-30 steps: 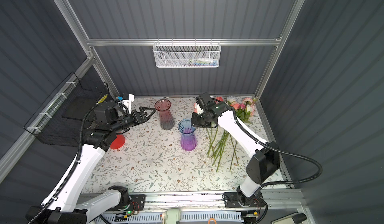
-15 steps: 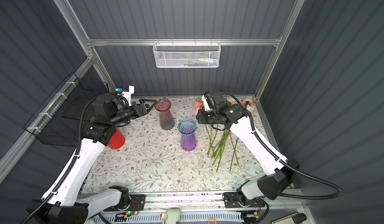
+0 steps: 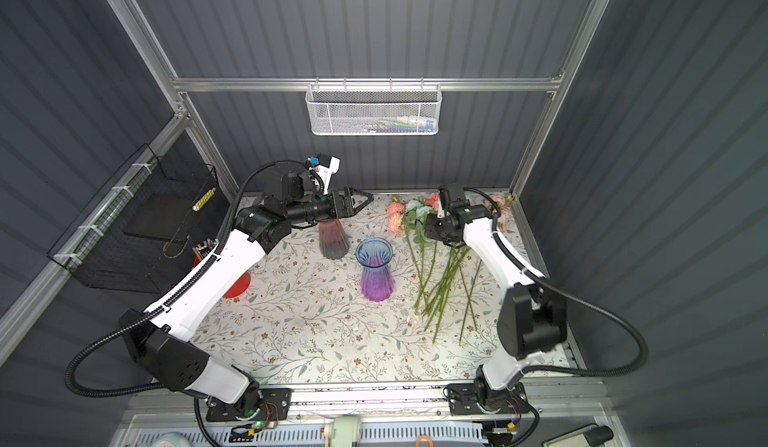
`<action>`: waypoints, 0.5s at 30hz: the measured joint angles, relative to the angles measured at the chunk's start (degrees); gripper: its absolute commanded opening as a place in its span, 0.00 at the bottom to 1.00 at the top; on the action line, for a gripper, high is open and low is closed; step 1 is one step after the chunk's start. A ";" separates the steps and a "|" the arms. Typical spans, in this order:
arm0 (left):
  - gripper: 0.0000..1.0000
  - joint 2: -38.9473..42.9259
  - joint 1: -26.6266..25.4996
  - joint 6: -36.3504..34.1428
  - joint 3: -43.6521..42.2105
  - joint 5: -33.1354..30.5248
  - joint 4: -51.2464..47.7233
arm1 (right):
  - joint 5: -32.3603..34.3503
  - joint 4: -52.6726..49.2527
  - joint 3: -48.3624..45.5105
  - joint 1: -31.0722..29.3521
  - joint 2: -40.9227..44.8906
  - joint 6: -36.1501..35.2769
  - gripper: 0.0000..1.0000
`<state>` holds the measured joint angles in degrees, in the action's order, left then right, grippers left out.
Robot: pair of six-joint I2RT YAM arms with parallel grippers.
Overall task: Arrange the flowers into the vase
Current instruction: 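Release the vase and move the right gripper to the stems while the left gripper moves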
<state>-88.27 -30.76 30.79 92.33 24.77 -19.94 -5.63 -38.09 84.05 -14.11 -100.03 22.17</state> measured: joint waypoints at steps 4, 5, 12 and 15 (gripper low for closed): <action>0.98 0.79 0.17 -2.40 -1.99 -0.59 -0.04 | -0.85 0.20 2.51 0.26 -10.43 -0.79 0.25; 0.98 1.31 0.20 -2.82 -3.23 -0.66 0.17 | -1.09 0.11 2.89 0.33 -11.87 -0.85 0.25; 0.99 3.63 0.20 -3.61 -11.08 -0.33 2.75 | -2.14 -0.74 6.82 0.46 -17.86 -1.68 0.26; 0.99 3.76 0.20 -3.58 -13.07 0.57 3.32 | -2.12 -0.81 7.26 0.46 -18.32 -1.77 0.27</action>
<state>-84.51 -30.57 27.20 79.26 25.34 -16.62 -7.75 -38.89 91.31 -13.65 -118.34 20.40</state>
